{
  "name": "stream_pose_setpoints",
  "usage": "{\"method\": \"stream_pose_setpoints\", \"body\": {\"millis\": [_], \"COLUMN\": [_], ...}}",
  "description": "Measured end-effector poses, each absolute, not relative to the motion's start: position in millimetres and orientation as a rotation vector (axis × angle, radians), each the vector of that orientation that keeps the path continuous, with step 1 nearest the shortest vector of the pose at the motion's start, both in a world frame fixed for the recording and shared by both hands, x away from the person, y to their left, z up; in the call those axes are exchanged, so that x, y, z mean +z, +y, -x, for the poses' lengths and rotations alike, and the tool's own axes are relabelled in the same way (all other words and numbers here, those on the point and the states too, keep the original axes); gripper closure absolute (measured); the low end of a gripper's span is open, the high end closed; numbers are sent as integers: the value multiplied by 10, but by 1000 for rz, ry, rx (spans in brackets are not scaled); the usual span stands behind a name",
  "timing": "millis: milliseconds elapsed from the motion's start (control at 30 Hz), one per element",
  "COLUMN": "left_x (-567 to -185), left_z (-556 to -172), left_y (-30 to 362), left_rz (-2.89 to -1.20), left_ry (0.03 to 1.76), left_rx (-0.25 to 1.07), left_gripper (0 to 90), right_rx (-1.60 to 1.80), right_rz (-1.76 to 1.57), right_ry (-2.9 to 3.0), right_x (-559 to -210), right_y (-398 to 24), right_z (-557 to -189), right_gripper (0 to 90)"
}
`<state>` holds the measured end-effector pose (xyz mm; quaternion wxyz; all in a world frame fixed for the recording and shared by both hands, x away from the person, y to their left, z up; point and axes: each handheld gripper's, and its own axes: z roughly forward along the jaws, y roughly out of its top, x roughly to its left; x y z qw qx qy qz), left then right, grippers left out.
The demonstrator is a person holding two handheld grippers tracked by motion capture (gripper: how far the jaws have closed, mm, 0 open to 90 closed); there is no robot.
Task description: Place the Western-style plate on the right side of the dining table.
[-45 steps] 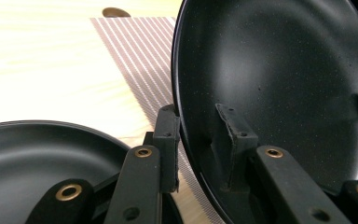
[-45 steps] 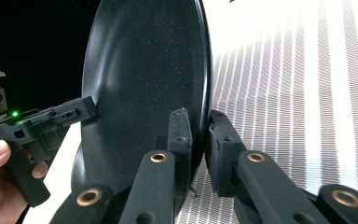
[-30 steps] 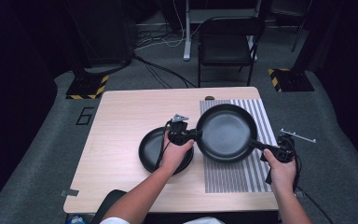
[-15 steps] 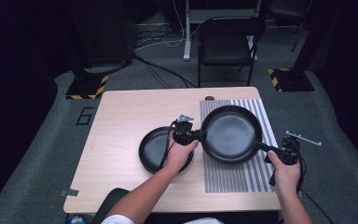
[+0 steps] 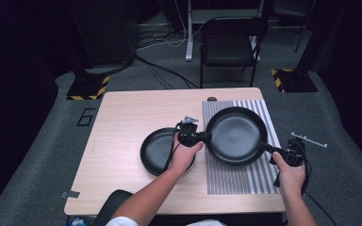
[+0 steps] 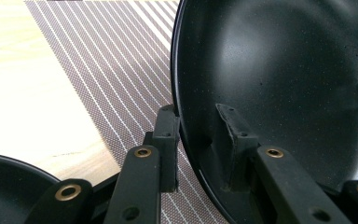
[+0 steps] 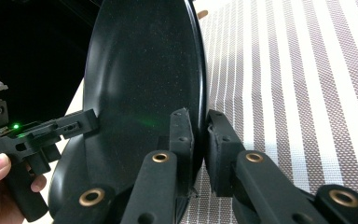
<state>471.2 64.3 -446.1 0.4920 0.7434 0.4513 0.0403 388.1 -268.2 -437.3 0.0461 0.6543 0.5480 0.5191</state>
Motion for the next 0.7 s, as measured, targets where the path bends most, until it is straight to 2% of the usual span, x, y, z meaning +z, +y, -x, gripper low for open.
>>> {"method": "stream_pose_setpoints", "body": {"millis": [700], "left_x": [-4720], "left_z": [-4802], "left_y": [465], "left_rz": [-1849], "left_ry": [1129], "left_rx": [23], "left_gripper": [701], "right_rx": [1547], "right_rz": [-2098], "right_ry": [1627], "right_x": [-4587], "right_y": [-2835], "right_z": [-3938], "right_gripper": [824]}}
